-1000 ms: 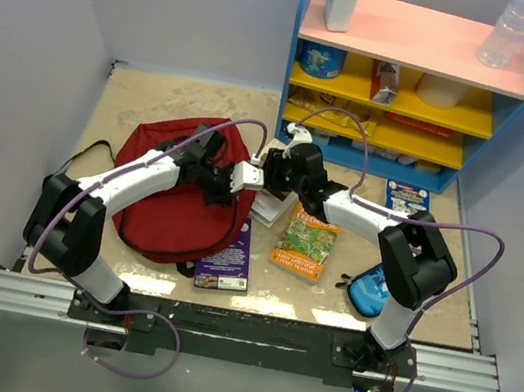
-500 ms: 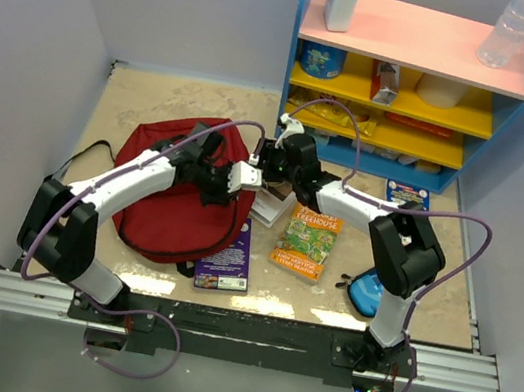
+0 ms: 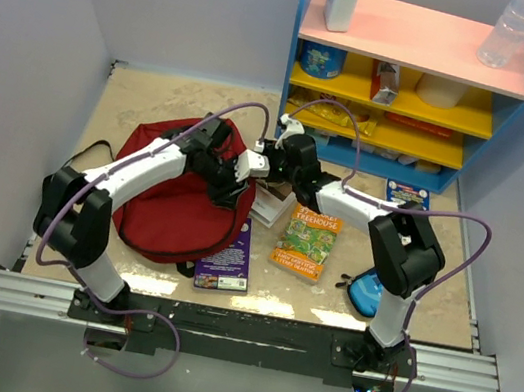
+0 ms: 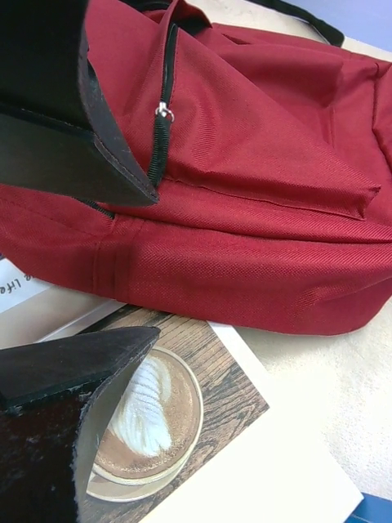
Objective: Pack the student bag
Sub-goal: Unzip the student bag at the center of the board.
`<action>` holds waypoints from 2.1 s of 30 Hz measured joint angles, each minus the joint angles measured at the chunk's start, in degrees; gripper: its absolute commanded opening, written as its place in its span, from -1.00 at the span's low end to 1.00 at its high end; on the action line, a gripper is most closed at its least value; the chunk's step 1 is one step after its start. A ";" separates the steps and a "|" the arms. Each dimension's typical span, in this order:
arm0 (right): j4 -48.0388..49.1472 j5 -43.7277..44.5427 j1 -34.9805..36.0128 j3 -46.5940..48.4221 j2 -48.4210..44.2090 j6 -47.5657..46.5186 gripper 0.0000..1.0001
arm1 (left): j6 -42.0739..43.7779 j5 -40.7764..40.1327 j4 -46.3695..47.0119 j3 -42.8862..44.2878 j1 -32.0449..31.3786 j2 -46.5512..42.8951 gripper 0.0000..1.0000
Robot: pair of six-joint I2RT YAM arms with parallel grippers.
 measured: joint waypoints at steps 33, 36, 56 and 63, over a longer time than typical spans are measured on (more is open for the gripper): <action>0.31 0.31 0.00 -1.27 -1.62 0.00 0.29 | -3.89 -3.82 -2.27 1.27 2.21 4.09 0.06; 0.33 0.15 0.00 -1.27 -1.62 0.07 0.29 | -3.91 -4.07 -1.68 0.50 2.21 4.61 -0.34; 0.63 -4.83 0.00 3.54 4.81 1.92 0.21 | -0.13 -1.25 -2.89 0.42 2.21 -0.68 -1.00; -0.17 -6.32 0.00 5.27 7.52 2.14 -0.42 | 2.36 -0.17 -4.81 0.83 2.21 -3.58 -1.00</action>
